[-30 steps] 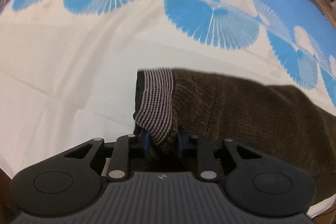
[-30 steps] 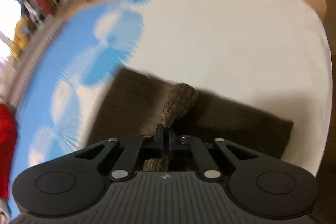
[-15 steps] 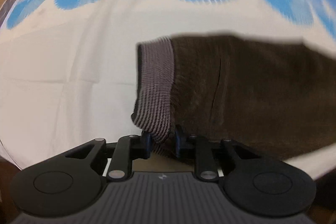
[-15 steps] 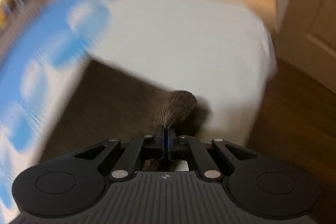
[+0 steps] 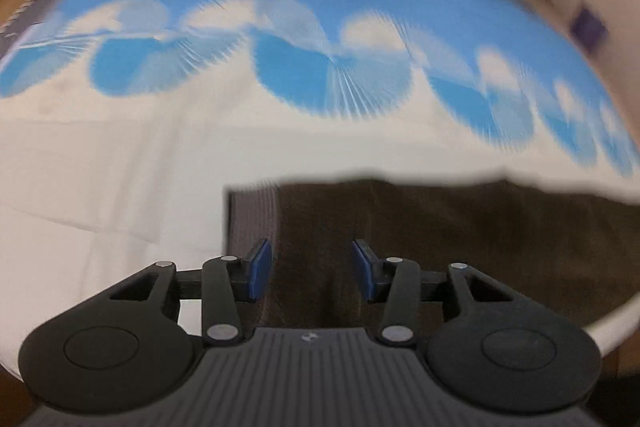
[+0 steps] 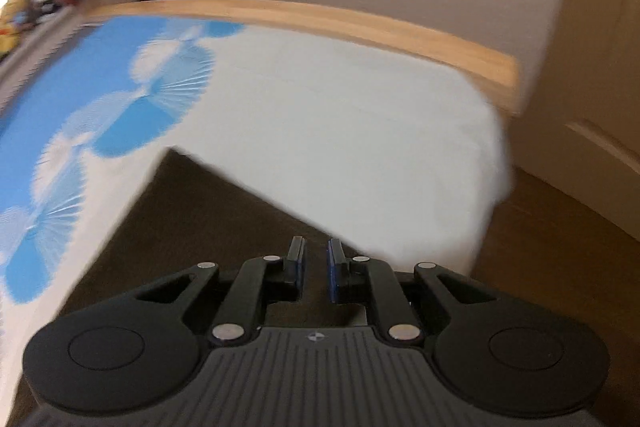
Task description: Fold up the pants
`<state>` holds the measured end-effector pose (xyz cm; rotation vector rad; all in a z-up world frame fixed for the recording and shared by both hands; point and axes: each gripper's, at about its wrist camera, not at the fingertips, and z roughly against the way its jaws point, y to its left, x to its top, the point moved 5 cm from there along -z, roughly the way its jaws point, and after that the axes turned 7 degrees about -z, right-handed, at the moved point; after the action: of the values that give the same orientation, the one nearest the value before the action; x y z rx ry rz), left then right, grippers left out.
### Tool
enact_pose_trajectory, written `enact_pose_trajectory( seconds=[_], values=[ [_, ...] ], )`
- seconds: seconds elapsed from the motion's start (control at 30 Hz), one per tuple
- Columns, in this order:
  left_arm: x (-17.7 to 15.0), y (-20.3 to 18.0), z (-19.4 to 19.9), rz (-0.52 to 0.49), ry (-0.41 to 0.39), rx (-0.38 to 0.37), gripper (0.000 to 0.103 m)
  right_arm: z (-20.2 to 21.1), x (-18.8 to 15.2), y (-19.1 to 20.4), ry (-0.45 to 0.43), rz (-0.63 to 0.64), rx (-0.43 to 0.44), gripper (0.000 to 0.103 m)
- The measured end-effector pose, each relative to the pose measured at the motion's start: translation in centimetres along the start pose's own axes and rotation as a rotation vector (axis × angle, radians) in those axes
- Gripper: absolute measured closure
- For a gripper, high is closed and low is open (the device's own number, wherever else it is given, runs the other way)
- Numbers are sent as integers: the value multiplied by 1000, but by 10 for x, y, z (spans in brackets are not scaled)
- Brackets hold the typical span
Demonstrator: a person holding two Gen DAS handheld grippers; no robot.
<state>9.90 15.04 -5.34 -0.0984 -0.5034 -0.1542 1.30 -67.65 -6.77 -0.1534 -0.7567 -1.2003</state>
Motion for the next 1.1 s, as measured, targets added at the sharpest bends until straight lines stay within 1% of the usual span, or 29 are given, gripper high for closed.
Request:
enact_pose_trajectory(
  seconds=[0.03, 0.07, 0.1, 0.13, 0.17, 0.2, 0.3, 0.37, 0.4, 0.47, 0.53, 0.57, 0.67, 0.73, 0.77, 0.87, 0.93, 0.97, 1.0, 1.07, 1.1],
  values=[
    [-8, -6, -17, -74, 83, 43, 54, -2, -4, 6, 28, 2, 38, 91],
    [-21, -7, -36, -134, 183, 98, 54, -5, -7, 11, 64, 3, 78, 91],
    [-36, -7, -54, -187, 302, 160, 54, -7, -13, 18, 103, 8, 116, 91],
    [-47, -7, -63, -231, 374, 183, 53, -9, -17, 22, 123, 21, 130, 90],
    [-47, -8, -62, -244, 369, 175, 54, -10, -21, 27, 140, 43, 134, 86],
    [-43, -7, -58, -232, 345, 169, 54, -11, -24, 32, 152, 64, 136, 82],
    [-25, 5, -36, -135, 235, 143, 54, -5, -26, 41, 159, 82, 164, 76],
    [-11, 13, -30, -56, 175, 124, 54, 0, -30, 43, 163, 95, 174, 75],
    [-6, 20, -28, -16, 163, 126, 54, -1, -32, 44, 165, 100, 174, 74],
    [6, 37, -23, 60, 114, 152, 52, -1, -33, 45, 172, 98, 174, 74],
    [19, 52, -20, 135, 54, 173, 45, -8, -33, 50, 179, 96, 177, 74],
    [22, 57, -20, 171, 41, 167, 44, -12, -33, 51, 181, 97, 177, 74],
    [32, 68, -32, 267, 40, 93, 42, -15, -34, 55, 188, 107, 182, 74],
    [37, 71, -49, 301, 80, 43, 39, -15, -36, 58, 188, 120, 186, 74],
    [38, 71, -58, 308, 101, 34, 39, -15, -36, 60, 190, 128, 184, 74],
    [38, 71, -77, 322, 146, 37, 37, -16, -38, 62, 195, 136, 186, 74],
    [38, 67, -84, 320, 158, 12, 37, -17, -39, 63, 194, 152, 177, 74],
    [38, 66, -90, 309, 159, -14, 38, -17, -39, 64, 191, 162, 175, 74],
    [38, 63, -92, 295, 161, -27, 39, -16, -39, 65, 187, 171, 177, 74],
    [37, 56, -92, 226, 164, -7, 56, -16, -41, 66, 181, 190, 174, 74],
    [37, 52, -90, 206, 159, -23, 72, -16, -42, 67, 181, 199, 168, 74]
  ],
)
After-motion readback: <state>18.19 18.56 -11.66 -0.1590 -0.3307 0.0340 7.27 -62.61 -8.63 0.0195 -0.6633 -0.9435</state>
